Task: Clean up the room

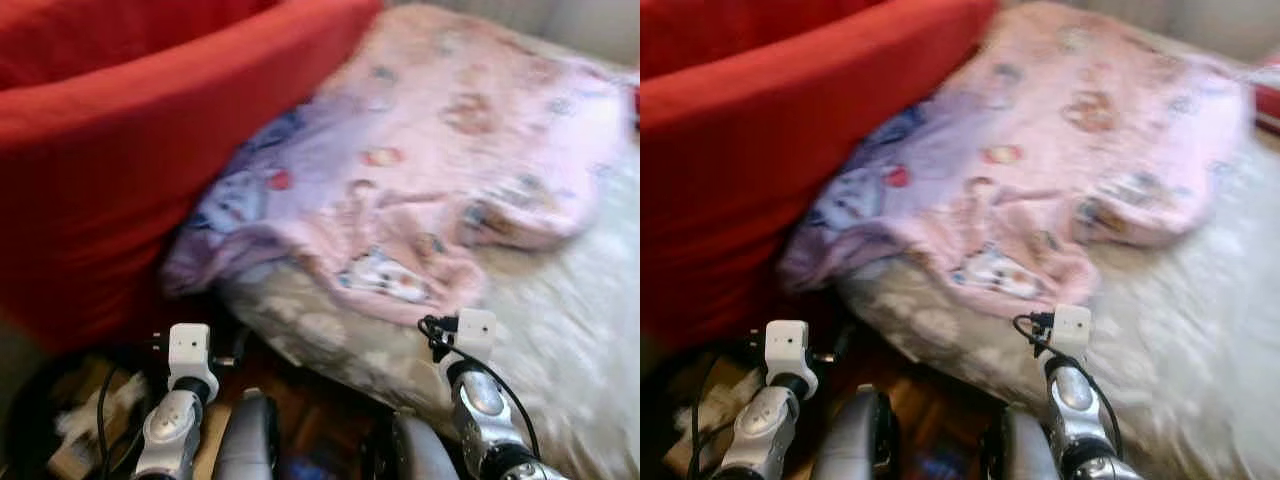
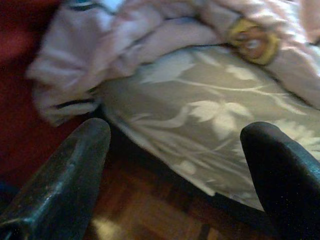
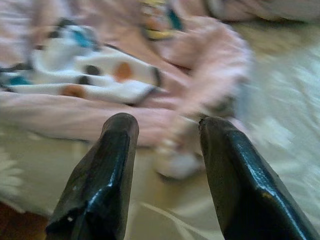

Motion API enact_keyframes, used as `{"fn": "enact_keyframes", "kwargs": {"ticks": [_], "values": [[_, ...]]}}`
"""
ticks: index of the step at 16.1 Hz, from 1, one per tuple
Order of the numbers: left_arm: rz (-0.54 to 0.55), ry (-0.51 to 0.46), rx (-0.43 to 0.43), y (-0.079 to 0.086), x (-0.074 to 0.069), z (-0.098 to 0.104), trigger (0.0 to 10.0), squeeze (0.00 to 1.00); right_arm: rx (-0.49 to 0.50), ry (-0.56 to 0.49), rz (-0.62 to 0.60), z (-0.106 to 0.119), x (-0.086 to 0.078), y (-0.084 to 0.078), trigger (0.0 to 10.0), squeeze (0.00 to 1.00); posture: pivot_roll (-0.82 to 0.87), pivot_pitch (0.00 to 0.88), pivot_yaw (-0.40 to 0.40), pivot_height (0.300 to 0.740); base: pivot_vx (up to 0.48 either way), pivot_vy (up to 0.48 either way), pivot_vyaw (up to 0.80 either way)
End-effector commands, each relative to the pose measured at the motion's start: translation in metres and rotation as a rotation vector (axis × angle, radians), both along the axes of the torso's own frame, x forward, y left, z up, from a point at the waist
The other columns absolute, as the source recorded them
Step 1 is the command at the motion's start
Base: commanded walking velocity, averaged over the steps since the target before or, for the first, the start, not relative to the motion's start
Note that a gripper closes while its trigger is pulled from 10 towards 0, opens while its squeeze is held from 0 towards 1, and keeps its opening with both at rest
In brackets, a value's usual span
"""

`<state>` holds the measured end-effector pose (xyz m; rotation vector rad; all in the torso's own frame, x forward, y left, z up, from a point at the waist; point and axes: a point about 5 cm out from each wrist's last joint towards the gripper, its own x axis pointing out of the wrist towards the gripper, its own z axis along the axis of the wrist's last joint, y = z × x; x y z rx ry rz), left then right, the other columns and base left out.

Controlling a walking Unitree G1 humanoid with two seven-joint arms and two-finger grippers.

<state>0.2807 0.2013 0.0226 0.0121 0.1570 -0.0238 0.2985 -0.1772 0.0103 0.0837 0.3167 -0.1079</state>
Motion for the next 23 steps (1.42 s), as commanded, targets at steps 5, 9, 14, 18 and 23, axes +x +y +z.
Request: {"fn": "enact_keyframes", "kwargs": {"ticks": [5, 9, 14, 18, 23], "values": [[-0.008, 0.021, 0.001, -0.002, -0.002, -0.003, 10.0, 0.00, 0.005, 0.005, 0.003, 0.000, 0.001, 0.000, 10.0, 0.00, 0.17, 0.254, -0.016, 0.642, 0.000, 0.000, 0.00], [-0.012, 0.012, -0.009, -0.003, -0.002, -0.002, 10.0, 0.00, 0.010, 0.001, 0.014, 0.001, 0.002, 0.003, 10.0, 0.00, 0.17, 0.246, -0.017, 0.642, 0.000, 0.000, 0.00], [-0.023, 0.012, -0.009, -0.004, 0.000, -0.001, 10.0, 0.00, -0.027, -0.004, 0.057, 0.002, 0.004, 0.007, 10.0, 0.00, 0.17, 0.232, -0.017, 0.642, 0.000, 0.000, 0.00], [-0.023, 0.013, -0.005, -0.005, 0.000, -0.001, 10.0, 0.00, -0.024, 0.006, 0.057, 0.000, 0.002, 0.009, 10.0, 0.00, 0.17, 0.222, -0.018, 0.642, 0.000, 0.000, 0.00], [-0.026, 0.014, -0.002, -0.005, 0.000, -0.002, 10.0, 0.00, -0.027, 0.019, 0.061, -0.002, 0.000, 0.011, 10.0, 0.00, 0.18, 0.213, -0.018, 0.642, 0.048, 0.000, 0.00]]}}
